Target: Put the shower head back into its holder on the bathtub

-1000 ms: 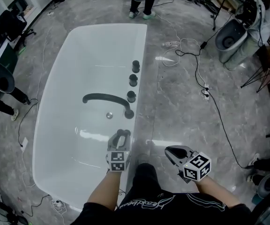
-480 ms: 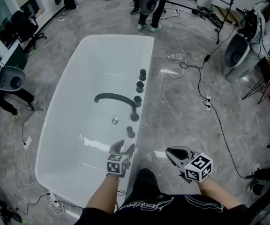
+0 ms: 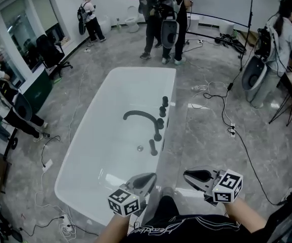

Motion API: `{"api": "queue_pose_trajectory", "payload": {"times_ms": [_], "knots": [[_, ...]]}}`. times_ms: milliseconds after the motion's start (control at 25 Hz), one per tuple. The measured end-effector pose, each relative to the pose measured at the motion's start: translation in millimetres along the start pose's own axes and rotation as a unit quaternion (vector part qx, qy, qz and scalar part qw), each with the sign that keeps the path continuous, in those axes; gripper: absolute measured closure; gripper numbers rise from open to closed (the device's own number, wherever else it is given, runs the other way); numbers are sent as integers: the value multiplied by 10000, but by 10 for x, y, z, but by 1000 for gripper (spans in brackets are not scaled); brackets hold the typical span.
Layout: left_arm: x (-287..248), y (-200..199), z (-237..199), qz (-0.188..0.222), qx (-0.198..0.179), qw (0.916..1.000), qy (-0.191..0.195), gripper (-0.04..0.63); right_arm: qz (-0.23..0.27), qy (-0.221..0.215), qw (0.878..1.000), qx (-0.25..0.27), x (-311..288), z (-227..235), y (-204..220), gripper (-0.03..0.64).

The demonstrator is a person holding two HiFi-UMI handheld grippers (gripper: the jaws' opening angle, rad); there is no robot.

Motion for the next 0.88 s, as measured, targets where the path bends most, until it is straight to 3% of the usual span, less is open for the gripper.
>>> {"api": "queue_pose_trajectory", "payload": {"times_ms": [200,360,640,880], "knots": [[406,-301,655,345,-71,9983,459,591,132,-400,9987,300,75,-527,-79,584],[516,-384,1078,299,-544,9956,703,591,145,-626,9966,514,157,-843,-149,594],[506,-492,1361,350,-710,9923,953,591,289,-770,9954,483,253,-1042,-148,603],[509,-394,1452,218,-832,9917,953,591,242,-565,9969,493,368,-1053,-81,604]]}}
Point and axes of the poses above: the fingertips, and each gripper's own axes: x backward along the fingers, z to its right, y out of its underside, the point moved 2 cm from there along x, backward along the fingers, and after that the axes turned 6 degrees about z, right-handed, at the moved point
